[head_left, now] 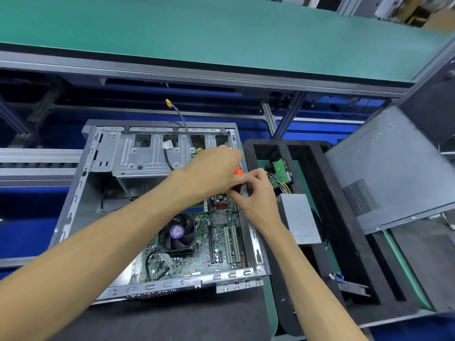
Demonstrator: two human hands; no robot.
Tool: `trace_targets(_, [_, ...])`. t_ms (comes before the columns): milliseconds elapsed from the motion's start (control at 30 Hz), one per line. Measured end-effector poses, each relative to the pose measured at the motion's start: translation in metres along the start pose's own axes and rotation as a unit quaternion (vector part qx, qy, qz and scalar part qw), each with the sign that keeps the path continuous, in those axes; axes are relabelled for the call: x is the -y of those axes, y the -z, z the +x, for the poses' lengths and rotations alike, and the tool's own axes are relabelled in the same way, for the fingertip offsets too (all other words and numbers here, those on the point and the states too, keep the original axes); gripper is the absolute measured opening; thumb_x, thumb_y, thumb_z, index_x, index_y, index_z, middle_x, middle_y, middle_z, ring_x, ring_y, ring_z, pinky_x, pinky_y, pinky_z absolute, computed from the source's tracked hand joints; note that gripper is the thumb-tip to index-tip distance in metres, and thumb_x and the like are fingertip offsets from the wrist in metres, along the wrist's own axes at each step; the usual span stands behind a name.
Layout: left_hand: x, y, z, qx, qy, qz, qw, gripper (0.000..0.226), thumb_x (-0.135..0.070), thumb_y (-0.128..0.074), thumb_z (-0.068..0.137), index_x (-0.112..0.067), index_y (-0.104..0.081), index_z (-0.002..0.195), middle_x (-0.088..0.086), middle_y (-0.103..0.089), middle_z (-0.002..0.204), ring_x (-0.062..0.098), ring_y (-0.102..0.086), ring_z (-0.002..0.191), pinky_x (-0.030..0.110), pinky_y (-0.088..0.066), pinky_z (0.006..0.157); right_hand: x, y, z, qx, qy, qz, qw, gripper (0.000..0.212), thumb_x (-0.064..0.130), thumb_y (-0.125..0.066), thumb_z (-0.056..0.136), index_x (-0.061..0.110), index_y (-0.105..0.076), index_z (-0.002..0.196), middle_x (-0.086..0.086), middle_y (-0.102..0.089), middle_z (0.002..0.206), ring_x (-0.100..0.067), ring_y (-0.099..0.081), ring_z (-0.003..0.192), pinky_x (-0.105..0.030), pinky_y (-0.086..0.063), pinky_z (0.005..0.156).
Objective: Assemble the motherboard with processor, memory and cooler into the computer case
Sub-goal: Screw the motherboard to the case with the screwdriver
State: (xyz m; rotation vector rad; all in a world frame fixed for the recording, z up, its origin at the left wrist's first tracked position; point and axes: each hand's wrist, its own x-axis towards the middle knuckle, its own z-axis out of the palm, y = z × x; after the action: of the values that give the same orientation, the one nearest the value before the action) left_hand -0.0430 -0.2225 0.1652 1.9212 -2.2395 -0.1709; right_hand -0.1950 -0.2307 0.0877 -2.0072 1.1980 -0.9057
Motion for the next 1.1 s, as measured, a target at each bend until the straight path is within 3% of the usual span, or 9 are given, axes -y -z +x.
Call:
trace_targets(67, [0.002,0.006,0.004,0.057,-0.054,-0.039,0.996,0.012,-0.033,-0.061,0.09,-0.024,-0.053,0.093,-0.006,-0.048,0.079,0.023,-0.056,0.076,0.032,-0.039,0.058,0.0,-0.001,0.001,-0.003,0.006,-0.003,1.0,0.026,0.046,-0.076,0.08,0.045,-0.05,0.076,0.009,-0.043,0.087,-0.001,-0.048,0.076,-0.011,-0.037,0.063])
trace_targets(133, [0.005,0.011,0.005,0.124,-0.095,-0.057,0.986,0.021,-0.013,-0.062,0.084,-0.028,-0.062,0.099,-0.006,-0.049,0.094,0.022,-0.058,0.09,0.034,-0.045,0.07,-0.003,-0.001,0.002,-0.008,0.003,-0.016,1.0,0.031,0.044,-0.077,0.081,0.042,-0.047,0.073,0.01,-0.041,0.085,-0.001,-0.045,0.071,-0.012,-0.035,0.061])
trace_targets(300, [-0.001,0.006,-0.002,0.005,0.013,0.036,0.999,0.048,-0.064,-0.052,0.088,-0.017,-0.05,0.1,0.0,-0.049,0.077,0.028,-0.054,0.072,0.035,-0.038,0.06,-0.006,-0.002,0.001,0.01,-0.007,-0.009,1.0,0.025,0.05,-0.075,0.079,0.028,-0.07,0.09,0.008,-0.045,0.091,-0.004,-0.051,0.081,-0.014,-0.039,0.064])
trace_targets(500, [0.001,0.012,0.003,0.106,-0.093,-0.089,0.986,0.014,-0.016,-0.059,0.086,-0.028,-0.06,0.094,-0.007,-0.047,0.092,0.022,-0.059,0.088,0.035,-0.045,0.068,-0.006,-0.003,0.002,-0.007,-0.009,-0.02,1.0,0.033,0.037,-0.079,0.082,0.036,-0.048,0.071,0.008,-0.041,0.086,-0.002,-0.045,0.073,-0.014,-0.035,0.06])
trace_targets(667, [-0.003,0.002,0.0,0.004,0.003,0.024,1.0,0.045,-0.062,-0.054,0.089,-0.018,-0.048,0.098,-0.002,-0.046,0.077,0.026,-0.053,0.07,0.034,-0.039,0.059,-0.004,-0.002,0.001,0.008,-0.01,0.0,1.0,0.017,0.045,-0.078,0.08,0.04,-0.061,0.078,0.007,-0.045,0.089,-0.004,-0.05,0.079,-0.014,-0.038,0.063])
trace_targets(800, [-0.001,0.008,0.003,0.089,-0.053,-0.07,0.992,0.009,-0.022,-0.061,0.089,-0.025,-0.054,0.094,-0.005,-0.049,0.084,0.026,-0.059,0.086,0.039,-0.048,0.068,-0.004,-0.003,0.001,0.0,-0.007,-0.009,1.0,0.025,0.04,-0.079,0.081,0.032,-0.056,0.074,0.007,-0.043,0.087,-0.002,-0.046,0.075,-0.013,-0.036,0.062])
trace_targets(867, [0.002,0.014,0.004,0.154,-0.086,-0.103,0.979,0.023,-0.011,-0.062,0.083,-0.028,-0.06,0.099,-0.006,-0.049,0.094,0.023,-0.059,0.09,0.044,-0.053,0.077,-0.005,-0.003,0.002,-0.005,-0.008,-0.021,1.0,0.038,0.036,-0.08,0.082,0.037,-0.044,0.069,0.006,-0.042,0.086,-0.002,-0.045,0.074,-0.015,-0.035,0.06])
trace_targets(1000, [-0.002,0.005,-0.001,0.035,0.001,0.024,0.999,0.044,-0.059,-0.056,0.088,-0.017,-0.05,0.101,-0.001,-0.048,0.077,0.023,-0.052,0.068,0.036,-0.042,0.06,-0.004,-0.002,0.001,0.008,-0.011,-0.006,1.0,0.022,0.044,-0.079,0.081,0.03,-0.062,0.076,0.009,-0.043,0.087,-0.003,-0.048,0.076,-0.014,-0.036,0.061])
trace_targets(1100, [0.0,0.002,0.002,0.048,-0.024,-0.027,0.998,0.024,-0.04,-0.06,0.091,-0.017,-0.055,0.097,-0.006,-0.045,0.074,0.025,-0.057,0.077,0.034,-0.039,0.057,-0.002,-0.002,0.001,0.007,-0.01,-0.008,1.0,0.022,0.049,-0.076,0.08,0.034,-0.06,0.076,0.009,-0.041,0.086,-0.003,-0.047,0.074,-0.015,-0.033,0.059])
